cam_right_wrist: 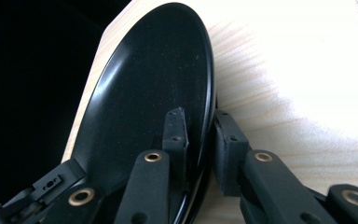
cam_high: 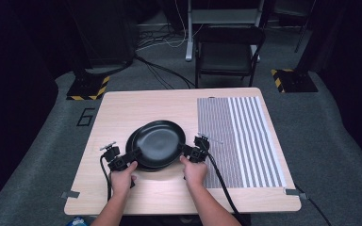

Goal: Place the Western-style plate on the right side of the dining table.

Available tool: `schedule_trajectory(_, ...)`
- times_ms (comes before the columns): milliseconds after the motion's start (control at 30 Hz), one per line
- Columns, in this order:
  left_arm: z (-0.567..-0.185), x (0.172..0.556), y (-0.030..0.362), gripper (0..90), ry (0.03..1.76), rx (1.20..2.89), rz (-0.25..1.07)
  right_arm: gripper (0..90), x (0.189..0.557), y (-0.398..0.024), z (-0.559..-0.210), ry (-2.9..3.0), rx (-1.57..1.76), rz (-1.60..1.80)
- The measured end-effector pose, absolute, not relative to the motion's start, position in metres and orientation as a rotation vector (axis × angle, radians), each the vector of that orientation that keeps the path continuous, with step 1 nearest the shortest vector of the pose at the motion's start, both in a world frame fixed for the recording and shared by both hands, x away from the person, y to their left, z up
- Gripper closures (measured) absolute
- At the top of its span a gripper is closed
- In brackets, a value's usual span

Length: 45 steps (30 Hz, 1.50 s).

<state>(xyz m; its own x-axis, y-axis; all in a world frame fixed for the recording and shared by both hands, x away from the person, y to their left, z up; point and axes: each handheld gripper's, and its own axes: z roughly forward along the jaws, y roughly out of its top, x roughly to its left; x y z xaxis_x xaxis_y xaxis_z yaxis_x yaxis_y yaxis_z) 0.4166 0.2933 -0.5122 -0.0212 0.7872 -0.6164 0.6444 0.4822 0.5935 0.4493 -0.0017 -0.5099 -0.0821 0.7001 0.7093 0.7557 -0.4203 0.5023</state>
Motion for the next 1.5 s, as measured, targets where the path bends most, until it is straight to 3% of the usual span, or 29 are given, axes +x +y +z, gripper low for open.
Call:
schedule_trajectory(200,-0.514,0.416,0.295,71.1,1.742,1.208,0.184,78.5,0.449,-0.001,-0.511,-1.598,-2.104,-1.55)
schedule_trajectory(700,-0.513,0.411,0.29,66.5,1.765,1.182,0.188,72.9,0.435,0.006,-0.513,-1.587,-2.143,-1.573)
schedule_trajectory(1000,-0.515,0.41,0.292,74.8,1.777,1.164,0.188,72.2,0.427,0.014,-0.515,-1.654,-2.158,-1.605)
schedule_trajectory(1500,-0.518,0.405,0.291,75.6,1.739,1.142,0.188,73.5,0.431,0.007,-0.516,-1.644,-2.117,-1.627)
